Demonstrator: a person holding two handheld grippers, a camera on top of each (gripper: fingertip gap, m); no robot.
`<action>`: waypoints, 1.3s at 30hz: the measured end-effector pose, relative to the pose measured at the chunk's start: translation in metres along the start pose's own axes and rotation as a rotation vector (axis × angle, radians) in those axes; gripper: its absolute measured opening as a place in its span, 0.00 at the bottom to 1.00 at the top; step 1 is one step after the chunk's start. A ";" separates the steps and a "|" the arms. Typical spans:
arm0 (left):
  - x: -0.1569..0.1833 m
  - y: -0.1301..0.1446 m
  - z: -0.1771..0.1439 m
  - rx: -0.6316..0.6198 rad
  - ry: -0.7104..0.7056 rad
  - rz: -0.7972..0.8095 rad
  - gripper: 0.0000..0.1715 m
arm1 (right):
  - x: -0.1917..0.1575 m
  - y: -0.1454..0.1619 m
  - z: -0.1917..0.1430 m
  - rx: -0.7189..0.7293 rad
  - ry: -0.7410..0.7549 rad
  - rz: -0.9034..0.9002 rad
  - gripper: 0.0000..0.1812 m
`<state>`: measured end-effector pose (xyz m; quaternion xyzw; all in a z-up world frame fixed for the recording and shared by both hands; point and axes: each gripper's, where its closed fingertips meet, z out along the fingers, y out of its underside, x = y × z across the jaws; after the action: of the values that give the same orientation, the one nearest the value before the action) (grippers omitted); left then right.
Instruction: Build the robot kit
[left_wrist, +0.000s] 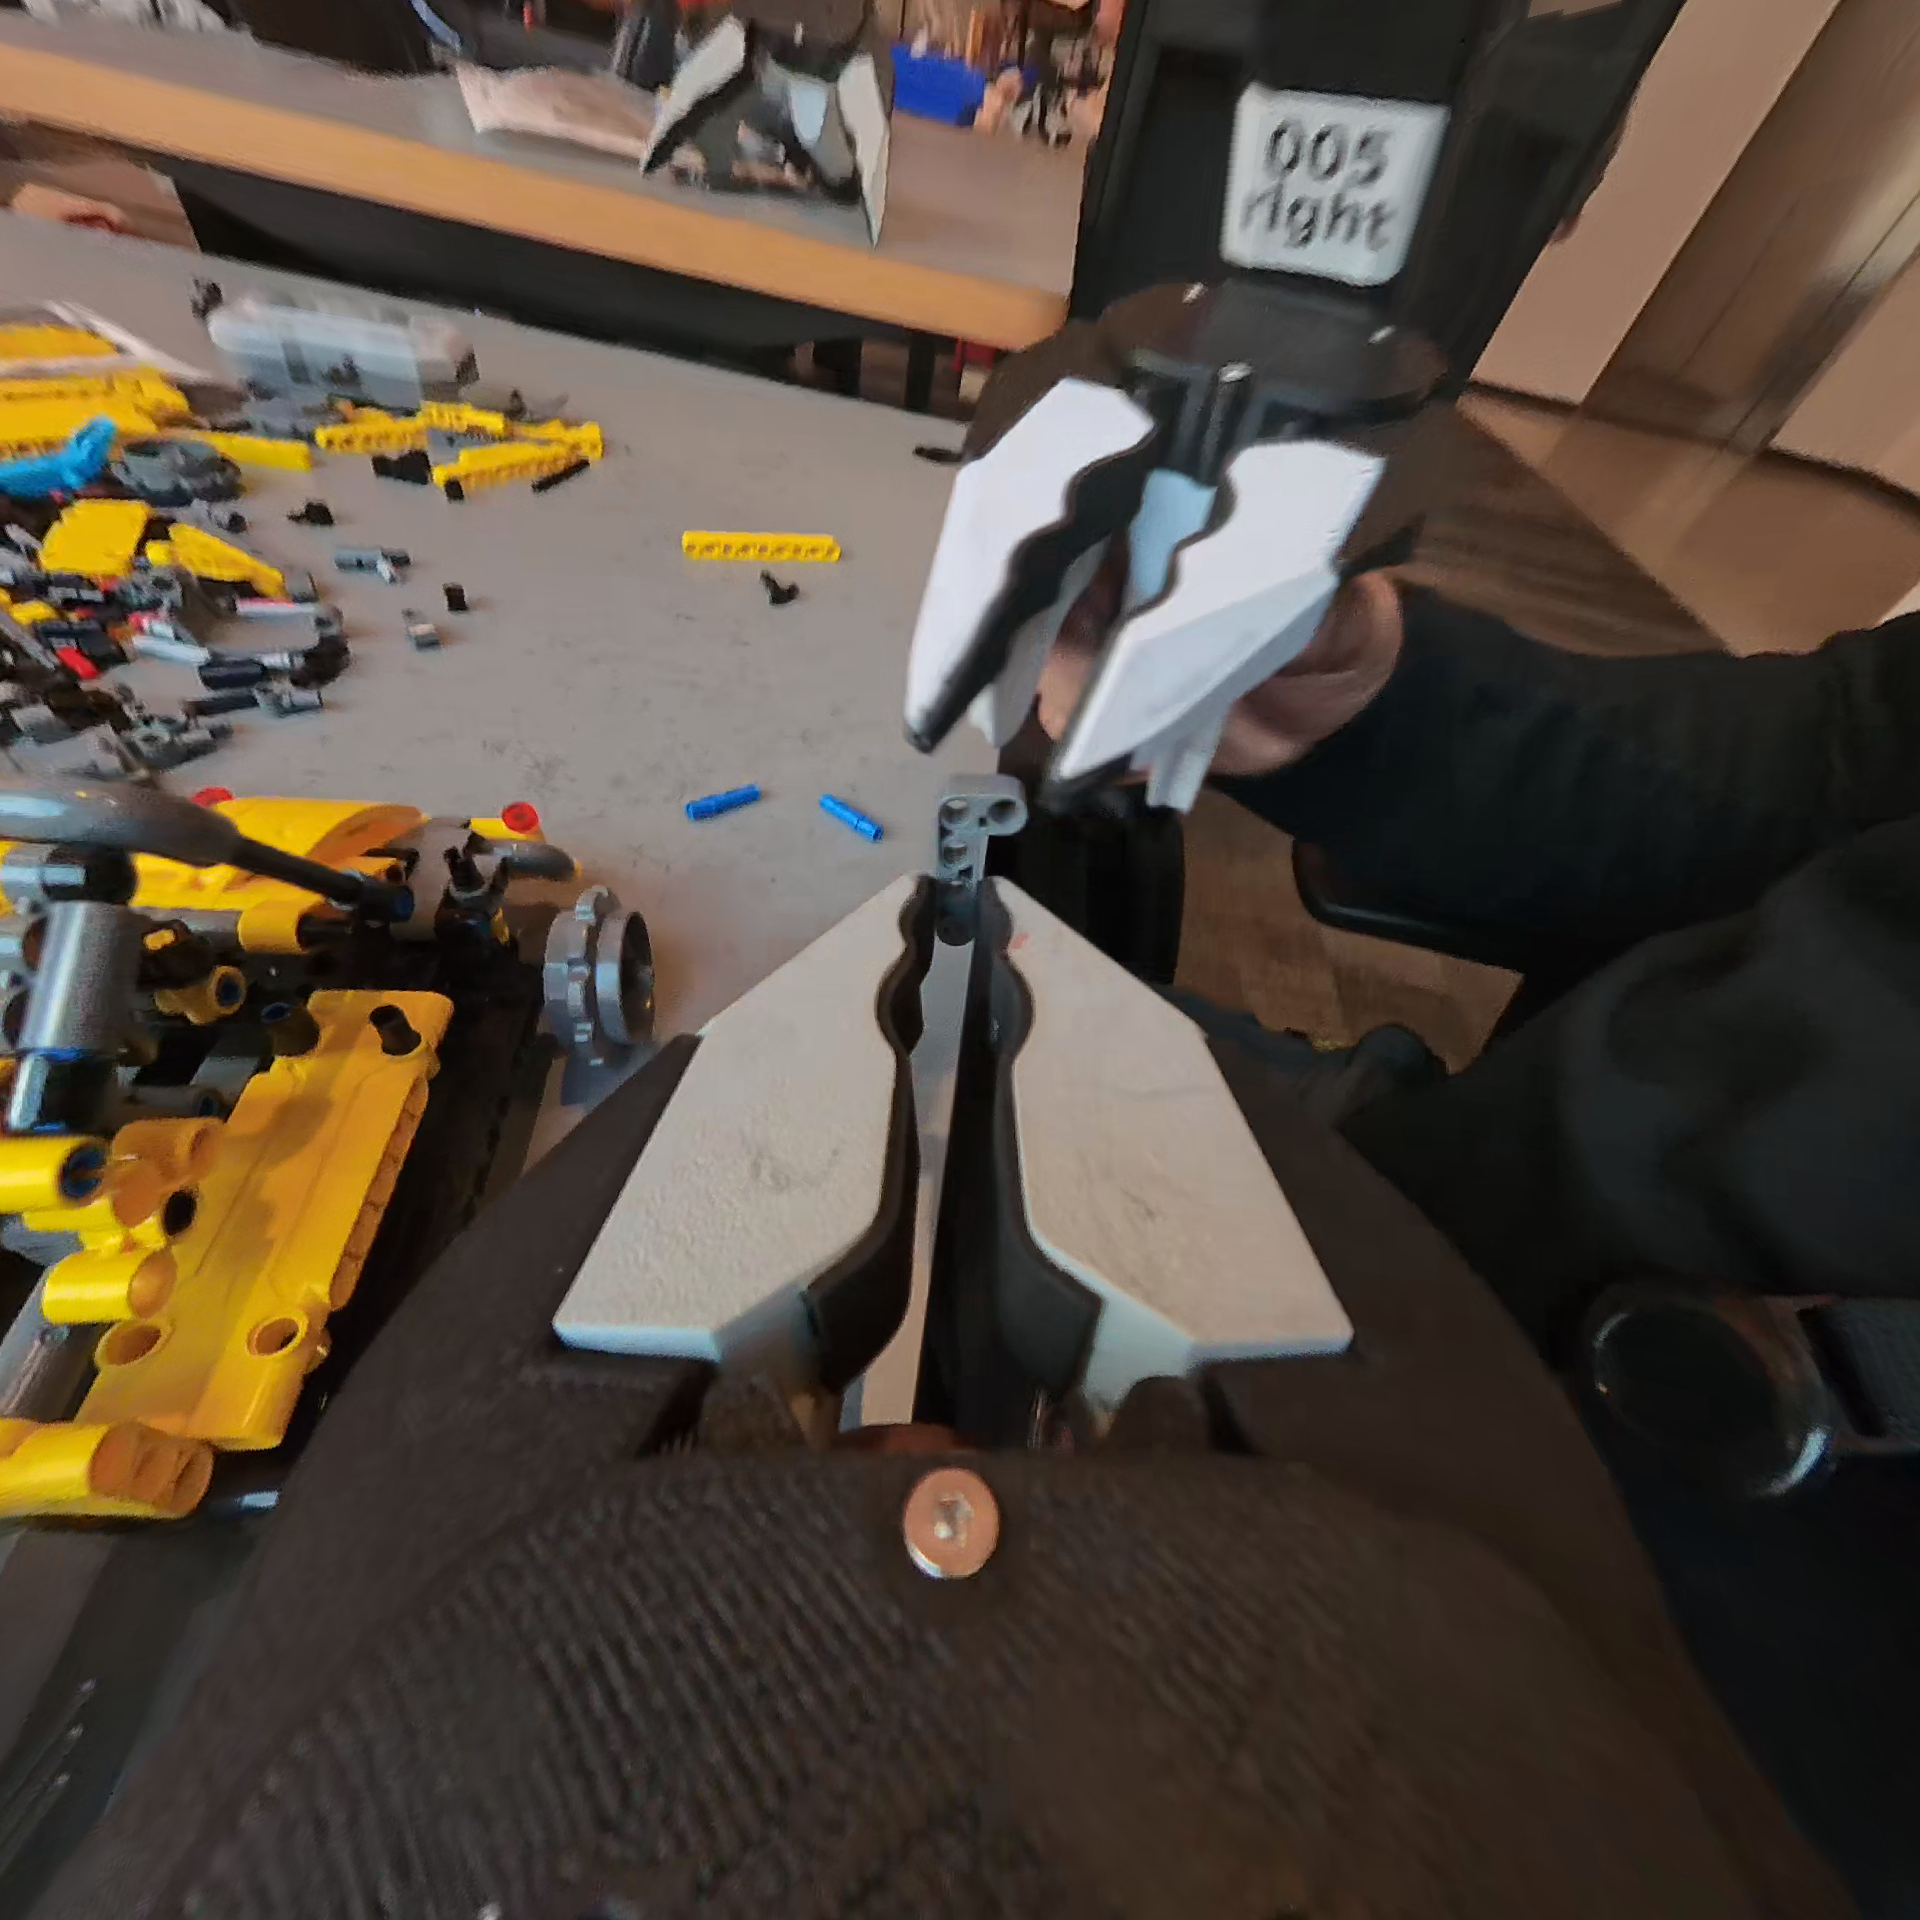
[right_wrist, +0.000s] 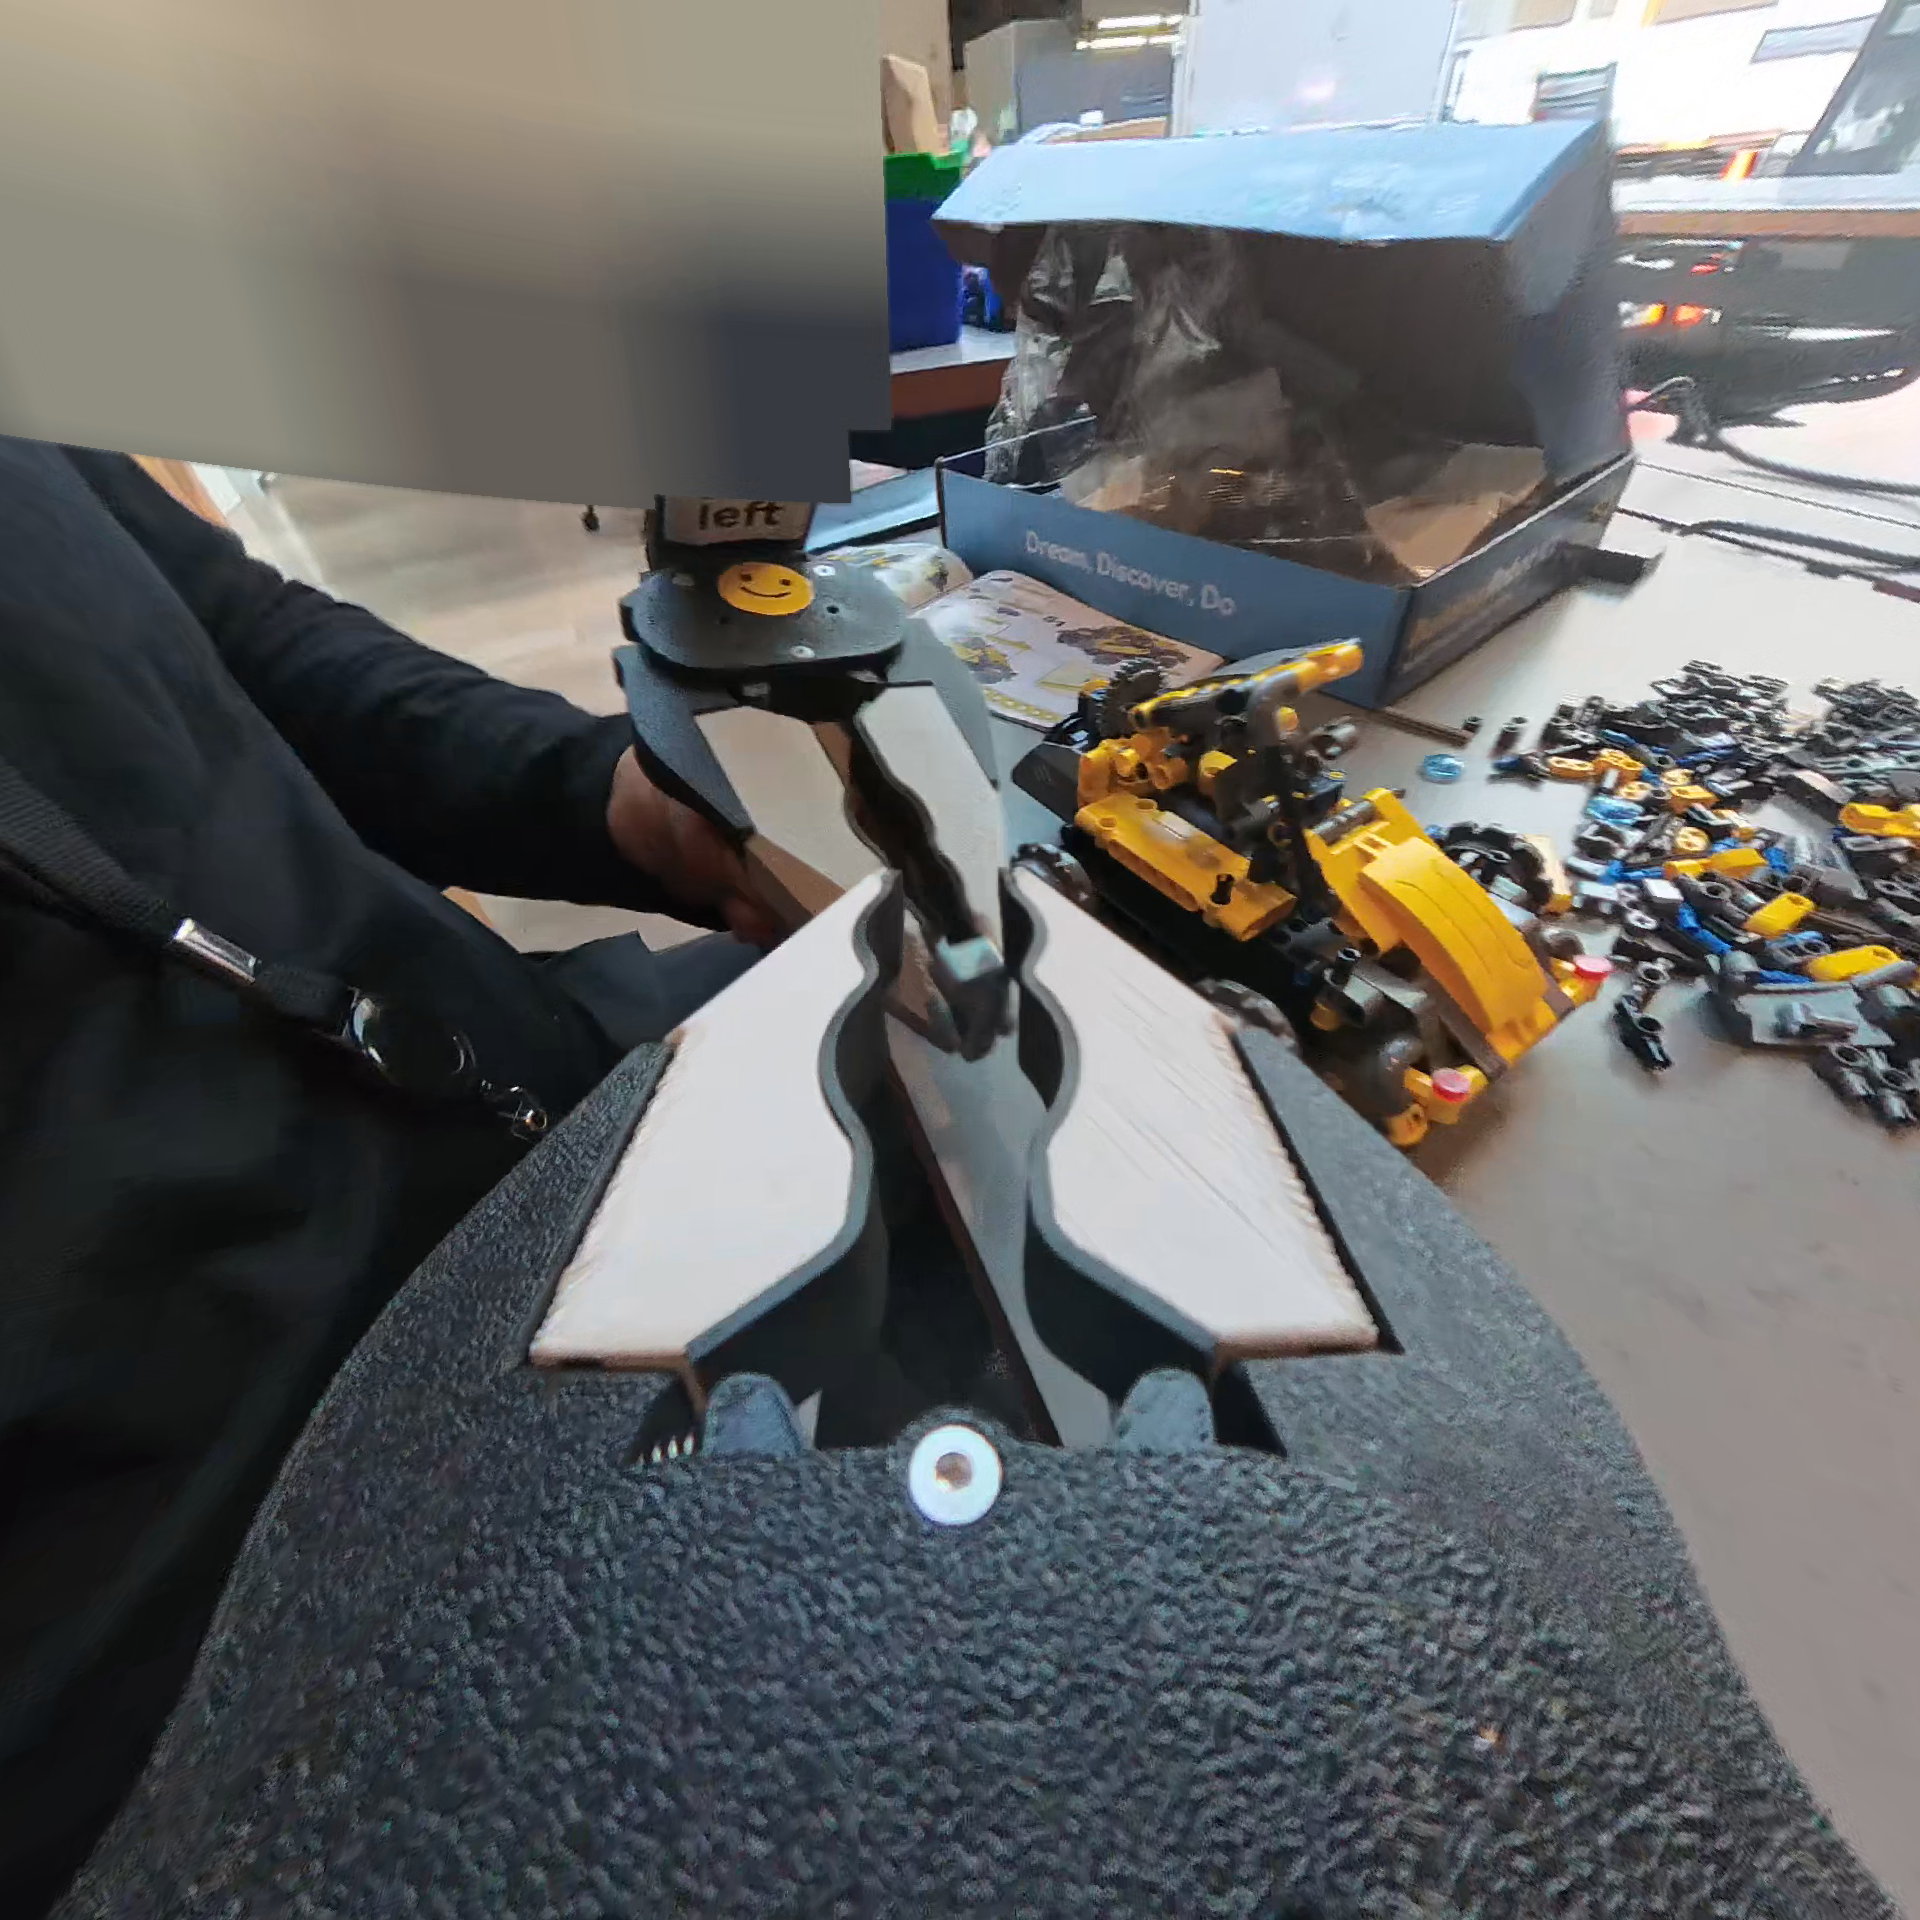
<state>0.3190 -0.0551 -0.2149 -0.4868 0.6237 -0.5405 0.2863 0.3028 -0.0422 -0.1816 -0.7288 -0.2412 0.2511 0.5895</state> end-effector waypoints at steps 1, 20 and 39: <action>0.002 -0.004 -0.003 0.033 0.014 0.007 0.03 | 0.004 -0.001 -0.004 0.013 0.012 0.013 0.10; 0.007 -0.005 0.000 0.046 0.034 0.022 0.03 | -0.010 -0.003 -0.004 0.038 -0.060 0.060 0.11; -0.014 0.037 0.019 -0.277 -0.077 -0.054 0.03 | 0.041 0.065 -0.012 -0.270 0.244 0.040 0.00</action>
<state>0.3303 -0.0519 -0.2571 -0.5586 0.6676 -0.4376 0.2253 0.3450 -0.0368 -0.2462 -0.8312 -0.1847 0.1377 0.5060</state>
